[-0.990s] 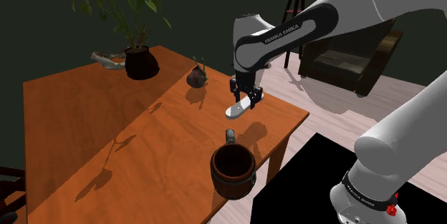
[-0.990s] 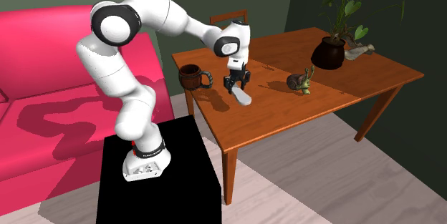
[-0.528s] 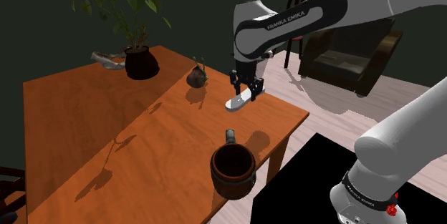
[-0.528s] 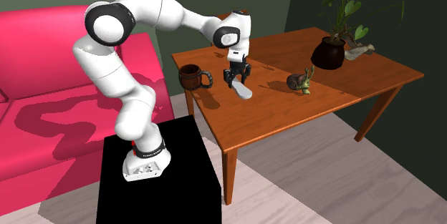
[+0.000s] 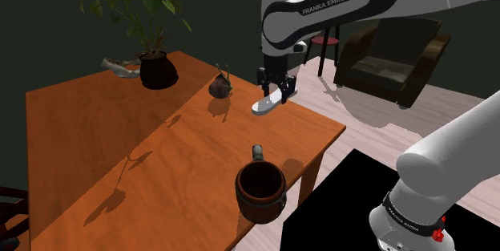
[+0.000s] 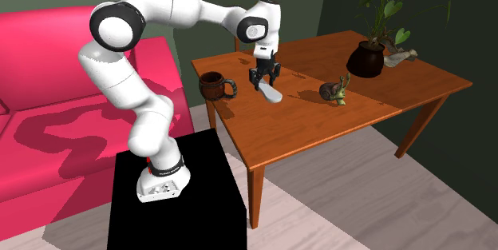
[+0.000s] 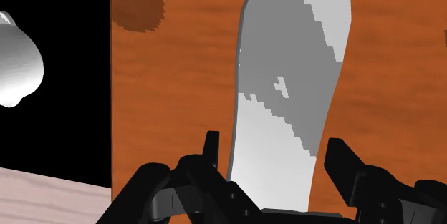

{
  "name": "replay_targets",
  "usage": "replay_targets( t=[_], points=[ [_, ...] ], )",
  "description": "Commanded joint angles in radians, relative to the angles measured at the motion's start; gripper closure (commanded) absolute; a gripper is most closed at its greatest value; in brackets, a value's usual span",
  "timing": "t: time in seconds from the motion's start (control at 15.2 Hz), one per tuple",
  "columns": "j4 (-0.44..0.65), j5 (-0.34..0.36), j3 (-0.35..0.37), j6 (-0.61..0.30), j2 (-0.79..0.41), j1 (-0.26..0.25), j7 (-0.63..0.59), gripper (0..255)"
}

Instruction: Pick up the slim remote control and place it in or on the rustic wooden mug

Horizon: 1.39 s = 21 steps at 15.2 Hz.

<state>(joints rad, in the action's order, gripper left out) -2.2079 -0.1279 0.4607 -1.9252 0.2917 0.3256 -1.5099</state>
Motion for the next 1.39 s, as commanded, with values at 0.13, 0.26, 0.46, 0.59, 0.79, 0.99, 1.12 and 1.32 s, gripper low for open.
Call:
replay_targets(
  t=[0.13, 0.26, 0.46, 0.59, 0.79, 0.99, 1.12, 1.32],
  points=[
    [0.050, 0.000, -0.006, 0.058, 0.009, 0.001, 0.001, 255],
    [0.074, 0.001, -0.009, 0.085, 0.012, 0.002, 0.001, 255],
    [0.073, -0.011, 0.000, 0.104, 0.034, -0.009, -0.014, 255],
    [0.048, -0.034, 0.020, 0.111, 0.071, -0.031, -0.045, 255],
    [0.019, -0.069, 0.053, 0.124, 0.122, -0.065, -0.096, 255],
    [0.001, -0.104, 0.090, 0.138, 0.164, -0.100, -0.151, 255],
    [-0.006, -0.127, 0.116, 0.148, 0.188, -0.122, -0.190, 255],
    [-0.008, -0.160, 0.158, 0.162, 0.216, -0.154, -0.252, 255]
  ],
)
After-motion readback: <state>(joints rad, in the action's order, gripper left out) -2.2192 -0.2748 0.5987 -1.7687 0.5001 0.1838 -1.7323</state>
